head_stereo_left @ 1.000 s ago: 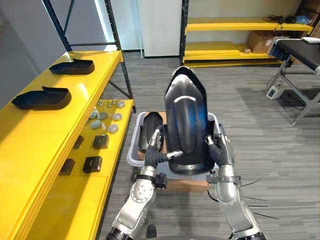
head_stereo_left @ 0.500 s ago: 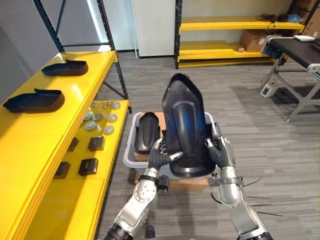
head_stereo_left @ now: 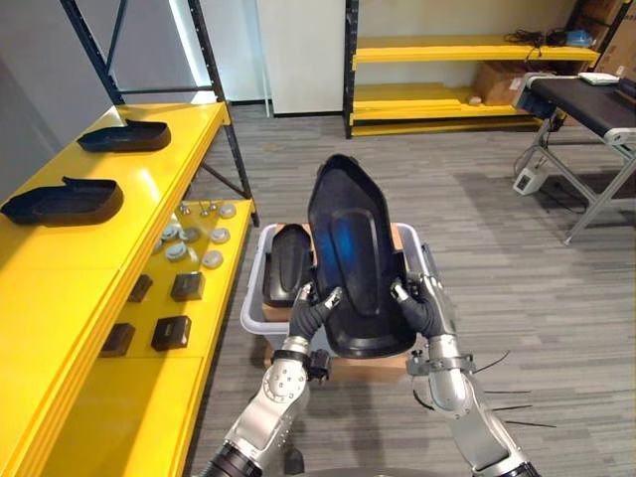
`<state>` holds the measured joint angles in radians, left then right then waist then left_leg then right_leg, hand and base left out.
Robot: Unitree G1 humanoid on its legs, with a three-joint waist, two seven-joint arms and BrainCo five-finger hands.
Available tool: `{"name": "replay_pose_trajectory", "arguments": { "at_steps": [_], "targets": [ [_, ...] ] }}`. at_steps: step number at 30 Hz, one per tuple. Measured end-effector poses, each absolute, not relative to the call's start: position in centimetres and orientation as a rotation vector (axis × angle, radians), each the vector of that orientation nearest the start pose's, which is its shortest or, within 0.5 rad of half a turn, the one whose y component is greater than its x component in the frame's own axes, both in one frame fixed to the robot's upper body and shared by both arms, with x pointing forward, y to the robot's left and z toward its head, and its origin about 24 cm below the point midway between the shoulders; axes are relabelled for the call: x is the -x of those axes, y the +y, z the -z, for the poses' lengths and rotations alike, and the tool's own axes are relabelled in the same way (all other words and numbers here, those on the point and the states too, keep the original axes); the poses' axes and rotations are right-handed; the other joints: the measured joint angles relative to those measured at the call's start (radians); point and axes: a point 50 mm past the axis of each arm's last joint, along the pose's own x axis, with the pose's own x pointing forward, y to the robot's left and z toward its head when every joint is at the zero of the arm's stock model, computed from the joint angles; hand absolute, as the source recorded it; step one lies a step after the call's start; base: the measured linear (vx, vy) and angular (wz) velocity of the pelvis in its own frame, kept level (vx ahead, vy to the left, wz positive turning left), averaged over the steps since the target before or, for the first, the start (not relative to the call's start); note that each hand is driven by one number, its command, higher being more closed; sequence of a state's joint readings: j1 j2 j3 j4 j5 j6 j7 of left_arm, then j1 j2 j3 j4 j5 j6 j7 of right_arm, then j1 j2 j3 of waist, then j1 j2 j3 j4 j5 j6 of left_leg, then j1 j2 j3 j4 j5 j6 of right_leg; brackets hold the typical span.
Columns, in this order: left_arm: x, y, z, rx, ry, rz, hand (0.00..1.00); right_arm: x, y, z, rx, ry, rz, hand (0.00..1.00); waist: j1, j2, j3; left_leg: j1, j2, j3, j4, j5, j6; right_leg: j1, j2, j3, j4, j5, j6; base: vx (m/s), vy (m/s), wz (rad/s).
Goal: Walk over and take plastic housings, then place them on the shelf
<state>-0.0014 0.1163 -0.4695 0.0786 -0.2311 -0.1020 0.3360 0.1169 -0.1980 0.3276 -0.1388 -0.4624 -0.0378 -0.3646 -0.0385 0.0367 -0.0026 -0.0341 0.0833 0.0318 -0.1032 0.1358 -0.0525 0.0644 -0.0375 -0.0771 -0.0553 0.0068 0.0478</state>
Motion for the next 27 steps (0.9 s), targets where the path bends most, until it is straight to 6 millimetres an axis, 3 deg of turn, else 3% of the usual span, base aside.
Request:
{"name": "replay_pose_trajectory", "arguments": {
  "at_steps": [5,12,15,17,20,24,27],
  "targets": [
    [-23.6,7.5,-2.9,0.108,0.036,0.084,1.0,-22.3,-12.6,-5.7,0.447,-0.213,0.043,0.0,0.001,-0.001,-0.001,0.002,-0.006,-0.001,0.0,0.0,0.0,0.0,-0.001,-0.002,0.01,-0.005,-0.003,0.0,0.0,0.0],
    [-23.8,6.5,-4.9,0.16,-0.041,0.099,1.0,-22.4,-14.5,-9.4,0.3,-0.342,0.102,0.0,0.001,-0.002,-0.001,0.008,-0.007,-0.001,0.0,-0.003,-0.003,-0.017,-0.003,-0.002,0.058,-0.04,0.008,0.0,0.0,0.0],
    [-23.9,8.8,-4.1,0.15,-0.014,0.001,1.0,-22.2,-18.3,-12.4,0.179,-0.464,0.285,0.0,-0.004,-0.002,-0.001,0.008,-0.006,-0.001,0.0,-0.003,-0.003,-0.019,-0.003,-0.002,0.062,-0.043,0.009,0.0,0.0,0.0],
    [-23.6,11.2,-3.3,0.118,0.013,-0.086,1.0,-21.6,-22.0,-14.2,0.145,-0.554,0.458,0.0,-0.004,-0.005,-0.001,0.008,-0.006,-0.001,0.0,-0.003,-0.003,-0.019,-0.003,-0.002,0.062,-0.043,0.009,0.0,0.0,0.0],
    [-23.2,14.0,-2.6,0.101,0.035,-0.21,1.0,-20.3,-25.7,-14.8,0.124,-0.592,0.626,0.0,-0.006,-0.006,-0.001,0.008,-0.007,-0.001,0.0,-0.003,-0.003,-0.019,-0.003,-0.003,0.061,-0.045,0.008,0.0,0.0,0.0],
    [-22.3,15.4,-3.2,0.106,0.009,-0.277,1.0,-19.1,-29.3,-13.4,0.05,-0.549,0.789,0.0,-0.007,-0.011,0.001,0.005,-0.01,-0.003,0.0,-0.001,-0.001,-0.019,-0.006,-0.009,0.061,-0.047,0.007,0.01,-0.005,0.04],
    [-21.9,16.3,-3.5,0.117,-0.01,-0.322,1.0,-17.7,-32.3,-10.1,0.005,-0.414,0.926,0.0,-0.013,-0.011,0.001,0.004,-0.014,-0.004,0.0,-0.001,0.0,-0.019,-0.012,-0.012,0.065,-0.048,0.006,0.01,0.0,0.03]
  ]
}}
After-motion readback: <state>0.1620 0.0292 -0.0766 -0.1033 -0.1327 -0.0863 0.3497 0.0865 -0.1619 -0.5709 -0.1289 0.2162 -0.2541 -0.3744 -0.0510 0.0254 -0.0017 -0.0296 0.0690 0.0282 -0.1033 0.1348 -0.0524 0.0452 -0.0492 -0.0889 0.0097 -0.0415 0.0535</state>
